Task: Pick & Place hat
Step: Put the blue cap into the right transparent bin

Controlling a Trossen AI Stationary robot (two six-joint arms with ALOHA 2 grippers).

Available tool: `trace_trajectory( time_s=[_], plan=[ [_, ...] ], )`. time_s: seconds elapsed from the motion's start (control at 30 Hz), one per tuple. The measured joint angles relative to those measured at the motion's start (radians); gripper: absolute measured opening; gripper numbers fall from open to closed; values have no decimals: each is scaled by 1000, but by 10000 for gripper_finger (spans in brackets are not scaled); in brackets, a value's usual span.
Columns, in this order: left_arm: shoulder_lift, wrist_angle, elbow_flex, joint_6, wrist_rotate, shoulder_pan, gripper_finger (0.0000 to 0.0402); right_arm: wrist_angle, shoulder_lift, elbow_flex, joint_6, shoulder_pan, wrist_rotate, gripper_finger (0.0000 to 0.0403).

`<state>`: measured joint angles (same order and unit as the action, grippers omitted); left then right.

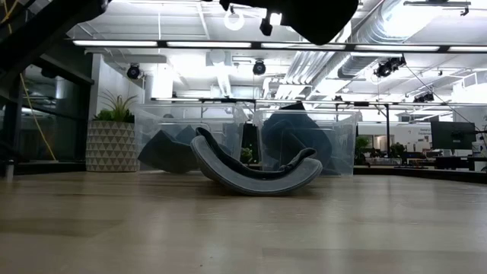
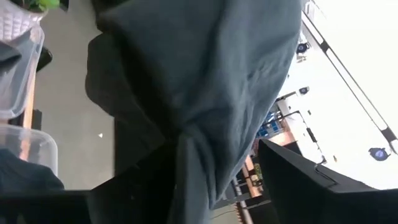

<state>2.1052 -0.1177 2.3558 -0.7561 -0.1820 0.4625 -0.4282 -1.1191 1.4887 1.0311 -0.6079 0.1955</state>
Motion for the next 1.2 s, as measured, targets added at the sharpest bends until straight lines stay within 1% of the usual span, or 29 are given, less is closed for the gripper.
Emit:
trace_trajectory(
  time_s=[0.13,0.23,0.37,0.5,0.53,0.57,0.67,0.83,0.93,1.03,1.2],
  plan=[
    [0,1,0,15,-26,0,0,0,0,0,-65,0,6,193],
    [0,-5,0,17,-36,0,0,0,0,0,-102,0,21,163],
    [0,-15,0,18,-37,0,0,-1,0,0,-135,0,47,104],
    [0,-15,0,19,-37,2,0,-16,0,0,-166,-1,49,29],
    [0,-17,0,20,-37,2,0,-24,0,0,-172,-1,49,17],
    [0,-20,0,23,-37,2,0,-30,0,0,-178,-1,49,12],
    [0,-19,0,40,-37,2,0,-40,0,0,-214,-2,53,12],
    [0,-22,0,83,-37,2,1,-72,0,0,-243,-25,32,6],
    [0,-24,0,147,-63,2,9,-84,0,0,-248,-46,10,5],
    [0,-42,0,201,-96,2,40,-92,0,0,-249,-66,-6,5],
    [0,-140,0,312,-102,2,130,-98,-1,0,-246,-99,-11,5]
  ],
)
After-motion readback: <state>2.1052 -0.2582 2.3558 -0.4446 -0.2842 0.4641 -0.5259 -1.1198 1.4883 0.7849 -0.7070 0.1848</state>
